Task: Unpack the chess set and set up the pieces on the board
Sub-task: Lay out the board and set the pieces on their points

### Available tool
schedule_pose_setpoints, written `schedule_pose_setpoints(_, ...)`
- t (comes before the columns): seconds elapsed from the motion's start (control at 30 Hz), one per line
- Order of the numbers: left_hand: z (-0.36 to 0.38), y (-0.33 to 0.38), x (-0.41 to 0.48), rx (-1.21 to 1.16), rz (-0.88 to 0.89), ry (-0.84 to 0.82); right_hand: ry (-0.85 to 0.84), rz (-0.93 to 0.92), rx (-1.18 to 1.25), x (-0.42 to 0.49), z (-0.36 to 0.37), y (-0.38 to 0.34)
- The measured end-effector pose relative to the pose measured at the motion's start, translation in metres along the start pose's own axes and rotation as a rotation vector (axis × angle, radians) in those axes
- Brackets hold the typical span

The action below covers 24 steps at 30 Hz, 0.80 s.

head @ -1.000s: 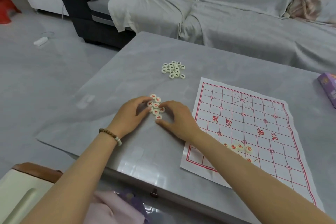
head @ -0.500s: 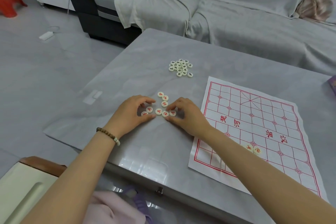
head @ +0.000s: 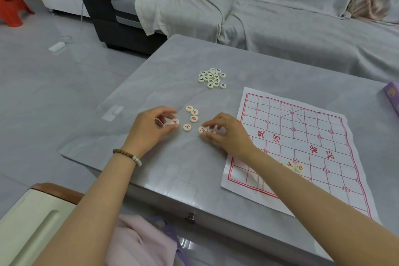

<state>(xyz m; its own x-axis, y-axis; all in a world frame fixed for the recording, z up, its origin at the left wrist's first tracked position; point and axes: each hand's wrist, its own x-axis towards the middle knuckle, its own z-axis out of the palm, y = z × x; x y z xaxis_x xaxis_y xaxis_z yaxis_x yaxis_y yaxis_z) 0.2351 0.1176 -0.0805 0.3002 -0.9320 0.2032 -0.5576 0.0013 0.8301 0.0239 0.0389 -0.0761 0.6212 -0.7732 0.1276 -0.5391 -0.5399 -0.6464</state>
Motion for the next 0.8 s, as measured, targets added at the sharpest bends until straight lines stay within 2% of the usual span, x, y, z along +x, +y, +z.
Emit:
schedule_pose_setpoints(0.1, 0.009, 0.030, -0.001, -0.094, 0.032, 0.029, 0.099, 0.039, 0.054, -0.024, -0.029, 0.010)
schedule_pose_setpoints(0.2, 0.049, 0.060, -0.010, -0.109, 0.058, -0.128, 0.180, 0.098, 0.028, -0.054, -0.065, 0.032)
schedule_pose_setpoints(0.33, 0.112, 0.095, -0.014, -0.047, 0.079, -0.310, 0.209, 0.235, -0.021, -0.096, -0.111, 0.071)
schedule_pose_setpoints(0.53, 0.178, 0.123, -0.002, -0.014, 0.086, -0.506, 0.135, 0.376, 0.006, -0.132, -0.135, 0.110)
schedule_pose_setpoints(0.8, 0.191, 0.124, 0.002, 0.067, 0.099, -0.620, 0.070, 0.353, -0.003, -0.121, -0.114, 0.114)
